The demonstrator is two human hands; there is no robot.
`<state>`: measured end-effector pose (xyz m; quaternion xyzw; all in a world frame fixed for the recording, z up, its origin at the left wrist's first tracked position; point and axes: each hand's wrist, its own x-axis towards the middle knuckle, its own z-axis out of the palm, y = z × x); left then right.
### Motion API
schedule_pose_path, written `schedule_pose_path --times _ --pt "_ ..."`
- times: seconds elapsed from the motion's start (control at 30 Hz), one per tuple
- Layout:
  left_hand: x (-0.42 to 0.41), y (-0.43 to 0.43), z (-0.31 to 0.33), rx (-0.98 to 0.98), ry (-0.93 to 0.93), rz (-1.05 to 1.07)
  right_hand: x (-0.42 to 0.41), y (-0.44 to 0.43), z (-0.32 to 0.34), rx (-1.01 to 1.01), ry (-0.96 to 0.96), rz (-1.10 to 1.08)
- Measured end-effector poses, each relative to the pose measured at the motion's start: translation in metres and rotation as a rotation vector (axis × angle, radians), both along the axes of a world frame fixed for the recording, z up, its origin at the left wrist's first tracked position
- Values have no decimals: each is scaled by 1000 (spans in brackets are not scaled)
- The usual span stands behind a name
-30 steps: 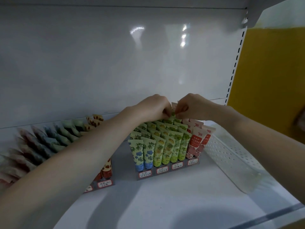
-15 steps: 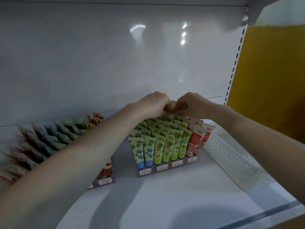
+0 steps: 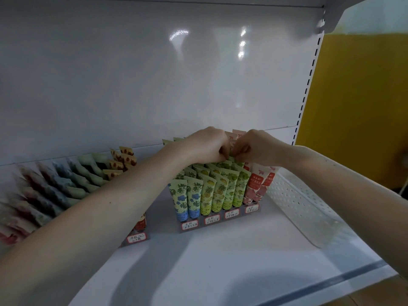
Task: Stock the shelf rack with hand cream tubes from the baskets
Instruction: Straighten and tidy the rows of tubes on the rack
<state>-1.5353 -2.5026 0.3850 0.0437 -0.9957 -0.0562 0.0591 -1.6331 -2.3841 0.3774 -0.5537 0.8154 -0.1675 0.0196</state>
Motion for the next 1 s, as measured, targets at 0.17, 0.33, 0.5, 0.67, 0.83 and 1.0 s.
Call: schedule_pose_path --times 0.17,0.33,0.5,0.67,0.83,1.0 --pt "-1 3 1 2 -13 19 0 -1 -1 -12 7 4" --pt "5 2 1 51 62 11 0 13 3 -103 -42 -23" --pt "14 11 -2 106 49 -51 9 34 0 -64 -64 -17" --pt "9 19 -4 44 -34 -49 15 30 -5 -2 -8 -7" --pt "8 19 -4 31 -53 -32 13 26 -7 -17 13 11" --pt "7 19 -5 36 -50 -33 12 26 -7 -20 21 16"
